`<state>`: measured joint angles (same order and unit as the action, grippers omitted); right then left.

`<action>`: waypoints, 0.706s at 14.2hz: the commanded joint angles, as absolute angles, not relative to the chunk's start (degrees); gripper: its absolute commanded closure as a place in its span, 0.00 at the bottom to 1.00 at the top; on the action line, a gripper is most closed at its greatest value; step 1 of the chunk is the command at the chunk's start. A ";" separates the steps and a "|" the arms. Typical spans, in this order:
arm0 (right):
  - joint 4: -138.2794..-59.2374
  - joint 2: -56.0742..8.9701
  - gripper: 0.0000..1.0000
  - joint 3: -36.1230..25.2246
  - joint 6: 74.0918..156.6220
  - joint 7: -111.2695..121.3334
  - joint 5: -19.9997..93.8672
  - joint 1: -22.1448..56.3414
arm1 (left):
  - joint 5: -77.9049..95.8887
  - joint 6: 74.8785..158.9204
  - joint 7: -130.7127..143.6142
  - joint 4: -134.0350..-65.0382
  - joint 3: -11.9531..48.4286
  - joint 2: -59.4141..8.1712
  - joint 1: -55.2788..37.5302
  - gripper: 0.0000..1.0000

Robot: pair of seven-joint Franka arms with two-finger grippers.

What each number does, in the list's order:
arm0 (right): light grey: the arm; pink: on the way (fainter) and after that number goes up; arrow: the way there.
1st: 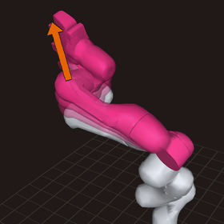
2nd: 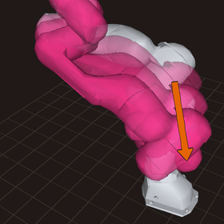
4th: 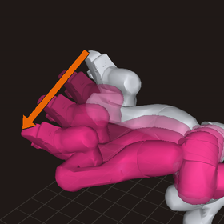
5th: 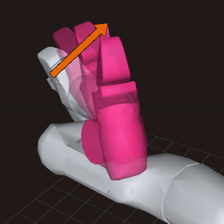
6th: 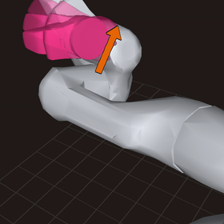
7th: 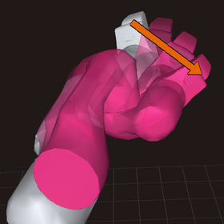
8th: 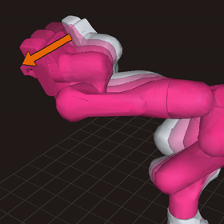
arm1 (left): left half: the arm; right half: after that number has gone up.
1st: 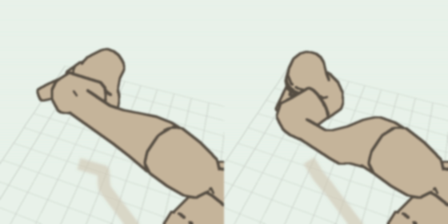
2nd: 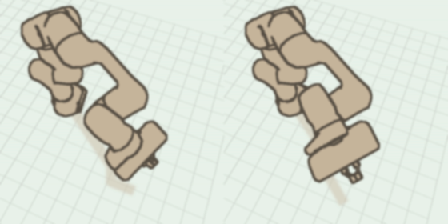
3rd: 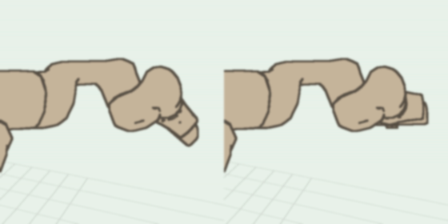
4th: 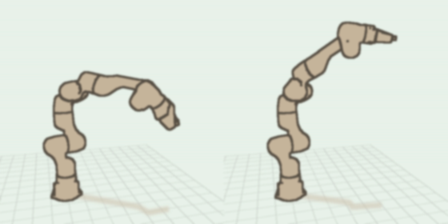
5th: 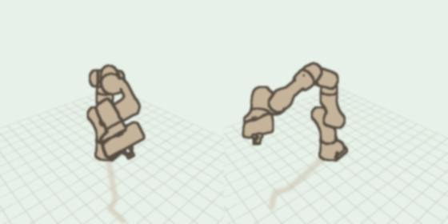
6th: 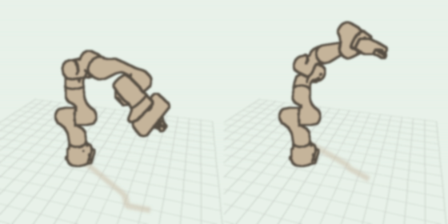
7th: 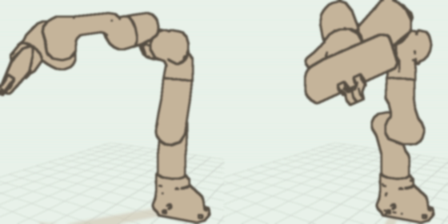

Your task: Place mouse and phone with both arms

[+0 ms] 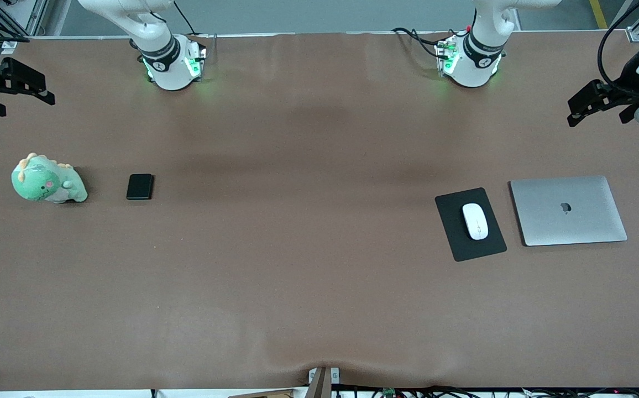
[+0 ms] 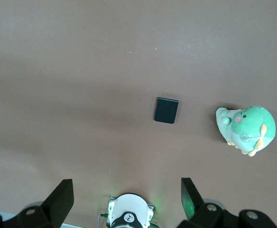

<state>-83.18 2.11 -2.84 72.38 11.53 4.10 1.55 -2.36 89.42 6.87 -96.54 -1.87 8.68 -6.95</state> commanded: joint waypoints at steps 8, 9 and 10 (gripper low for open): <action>-84.29 3.34 0.00 -2.99 72.60 11.78 3.96 2.20 | -2.02 88.42 6.68 -95.63 -2.11 8.26 -7.30 0.00; -84.29 3.34 0.00 -2.99 72.60 11.78 3.96 2.20 | -2.02 88.24 6.59 -95.54 -2.11 8.35 -7.29 0.00; -84.29 3.34 0.00 -2.99 72.60 11.78 3.96 2.20 | -1.85 87.55 6.59 -95.10 -2.11 8.26 -7.29 0.00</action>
<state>-83.20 2.24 -2.81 72.41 11.54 4.10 1.92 -2.36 89.23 6.87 -96.50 -1.85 8.58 -6.96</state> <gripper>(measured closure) 0.000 0.000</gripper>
